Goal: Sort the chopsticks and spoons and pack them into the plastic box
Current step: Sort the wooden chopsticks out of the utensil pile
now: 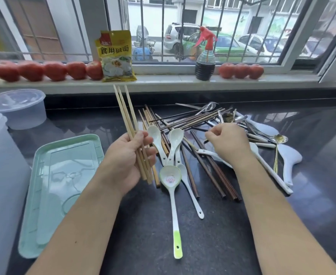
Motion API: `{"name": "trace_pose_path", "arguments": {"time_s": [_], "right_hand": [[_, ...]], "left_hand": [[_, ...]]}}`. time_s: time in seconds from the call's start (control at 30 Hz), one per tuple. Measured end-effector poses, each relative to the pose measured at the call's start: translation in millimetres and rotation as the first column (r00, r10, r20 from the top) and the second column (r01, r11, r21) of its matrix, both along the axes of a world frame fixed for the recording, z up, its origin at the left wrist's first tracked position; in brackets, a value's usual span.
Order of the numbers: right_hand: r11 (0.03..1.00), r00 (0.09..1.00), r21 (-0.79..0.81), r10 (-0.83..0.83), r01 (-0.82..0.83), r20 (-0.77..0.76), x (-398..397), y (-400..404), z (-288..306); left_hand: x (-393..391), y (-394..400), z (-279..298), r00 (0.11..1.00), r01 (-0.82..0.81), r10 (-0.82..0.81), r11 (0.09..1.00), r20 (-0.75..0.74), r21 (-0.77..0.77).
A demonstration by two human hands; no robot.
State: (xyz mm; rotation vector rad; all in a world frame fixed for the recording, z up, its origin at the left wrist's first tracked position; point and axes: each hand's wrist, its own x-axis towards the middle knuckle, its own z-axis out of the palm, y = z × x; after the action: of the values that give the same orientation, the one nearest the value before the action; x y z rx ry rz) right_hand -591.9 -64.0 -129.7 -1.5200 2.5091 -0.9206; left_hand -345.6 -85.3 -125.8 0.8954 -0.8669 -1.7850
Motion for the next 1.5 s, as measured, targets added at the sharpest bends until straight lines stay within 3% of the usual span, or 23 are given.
{"name": "trace_pose_path", "arguments": {"time_s": [0.1,0.2,0.33,0.43,0.53,0.6,0.7,0.8,0.9,0.97,1.03,1.1,1.17,1.23,1.33,1.5], "right_hand": [[0.990,0.988,0.095,0.114,-0.104,-0.108,22,-6,-13],[0.987,0.970,0.148,0.101,-0.069,-0.219,34,-15,-23],[0.994,0.986,0.100,0.048,-0.032,-0.159,29,-10,-7],[0.966,0.998,-0.252,-0.060,0.063,0.017,21,10,20],[0.717,0.955,-0.664,-0.009,0.213,0.297,17,22,40],[0.578,0.935,-0.775,0.056,0.255,0.350,25,28,43],[0.541,0.939,-0.836,0.230,0.094,0.254,55,33,38],[0.627,0.893,-0.744,0.439,-0.231,0.094,93,28,14],[0.705,0.811,-0.419,0.561,-0.573,-0.165,125,21,-11],[0.689,0.725,-0.263,0.686,-0.675,-0.065,130,17,-10],[0.739,0.743,-0.162,0.668,-0.654,0.047,120,5,-8],[0.808,0.795,0.116,0.590,-0.578,-0.140,104,-10,-16],[0.829,0.776,0.314,0.550,-0.462,-0.309,96,-19,-25],[0.887,0.822,0.293,0.447,-0.356,-0.354,88,-21,-27],[0.944,0.929,0.241,0.282,-0.225,-0.238,62,-20,-22],[0.972,0.989,0.213,0.116,-0.095,-0.091,24,-14,-27]], "left_hand": [[3,0,2,0.999,0.010,-0.010,1.000,-0.038,0.009],[5,0,2,0.995,0.025,-0.021,0.999,-0.102,0.032],[4,-5,-2,0.987,-0.017,0.033,0.995,-0.158,0.098],[6,-10,-4,0.974,-0.100,0.130,0.982,-0.187,0.158],[6,-12,-4,0.948,-0.159,0.213,0.960,-0.235,0.230],[5,-10,-2,0.935,-0.178,0.249,0.945,-0.252,0.275],[4,-4,2,0.938,-0.161,0.229,0.952,-0.258,0.260],[1,-2,3,0.941,-0.124,0.185,0.968,-0.284,0.219],[3,-10,-1,0.910,-0.157,0.235,0.958,-0.342,0.241],[7,-18,-4,0.885,-0.259,0.336,0.930,-0.322,0.261],[12,-25,-8,0.868,-0.383,0.446,0.881,-0.219,0.278],[13,-27,-12,0.859,-0.472,0.506,0.843,-0.083,0.257],[14,-26,-12,0.863,-0.491,0.505,0.845,-0.016,0.214],[14,-25,-13,0.877,-0.465,0.479,0.860,-0.020,0.210],[17,-27,-14,0.885,-0.446,0.465,0.864,-0.034,0.234],[16,-28,-14,0.898,-0.421,0.439,0.877,-0.033,0.233]]}}
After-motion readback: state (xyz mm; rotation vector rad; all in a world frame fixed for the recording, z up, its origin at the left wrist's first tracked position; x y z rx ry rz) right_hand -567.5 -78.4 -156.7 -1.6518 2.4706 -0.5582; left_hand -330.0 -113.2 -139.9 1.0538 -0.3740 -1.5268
